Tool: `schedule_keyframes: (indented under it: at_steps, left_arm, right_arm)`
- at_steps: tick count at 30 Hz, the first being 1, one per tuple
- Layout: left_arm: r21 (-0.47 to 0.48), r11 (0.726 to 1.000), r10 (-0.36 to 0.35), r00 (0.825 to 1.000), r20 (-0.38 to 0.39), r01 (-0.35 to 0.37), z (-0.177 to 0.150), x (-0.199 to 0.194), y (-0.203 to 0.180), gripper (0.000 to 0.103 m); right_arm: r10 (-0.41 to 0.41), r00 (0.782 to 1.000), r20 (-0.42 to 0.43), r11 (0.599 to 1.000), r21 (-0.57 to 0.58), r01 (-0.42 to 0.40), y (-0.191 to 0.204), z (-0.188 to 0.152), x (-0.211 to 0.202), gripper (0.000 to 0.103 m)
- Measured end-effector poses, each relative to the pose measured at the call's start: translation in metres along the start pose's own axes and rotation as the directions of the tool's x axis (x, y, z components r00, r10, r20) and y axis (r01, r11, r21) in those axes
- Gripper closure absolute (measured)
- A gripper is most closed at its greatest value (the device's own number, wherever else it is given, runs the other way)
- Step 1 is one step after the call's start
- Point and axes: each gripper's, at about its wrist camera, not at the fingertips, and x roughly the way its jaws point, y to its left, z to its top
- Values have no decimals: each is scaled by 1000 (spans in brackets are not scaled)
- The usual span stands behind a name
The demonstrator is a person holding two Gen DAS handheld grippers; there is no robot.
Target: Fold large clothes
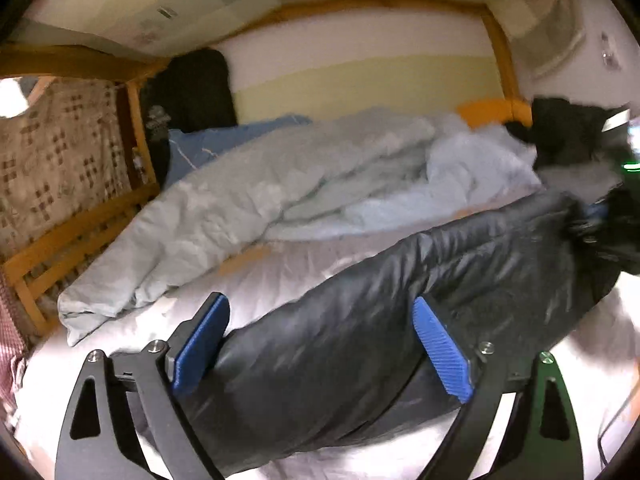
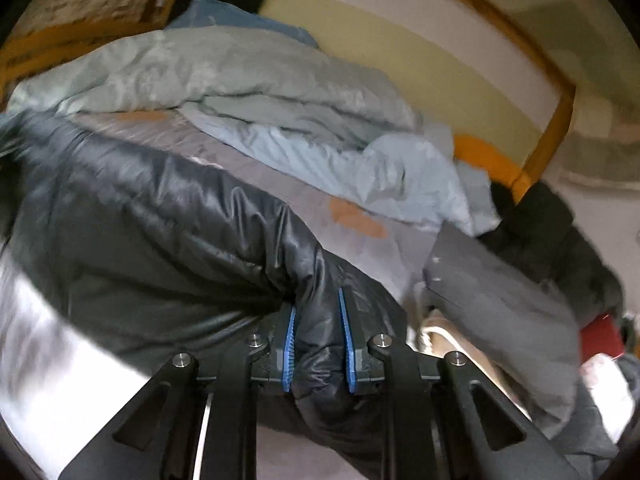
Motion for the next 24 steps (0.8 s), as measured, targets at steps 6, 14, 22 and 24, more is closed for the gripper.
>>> schedule_keyframes:
  at_steps: [6,14,22,24]
  left_arm:
    - [103,994,34,999,-5,-33,-21,-2,-18,7]
    - [67,994,-64,966,-251,83,-25,67,-22,7]
    - [-32,996,66,949,-309,-79,-33,117,20,5]
    - [-68,993,69,954,-292,-92,-38,116,31,4]
  right_arm:
    - [-41,999,-22,998,44,42,-4,24,67,83]
    - [-102,981,167,979,192,69,-35,-8,23,19]
    - [-82,959,271,936,351,-19,-102,-66,-26,14]
    - [23,977,210,927,362,-100,-112,-77,-10,14]
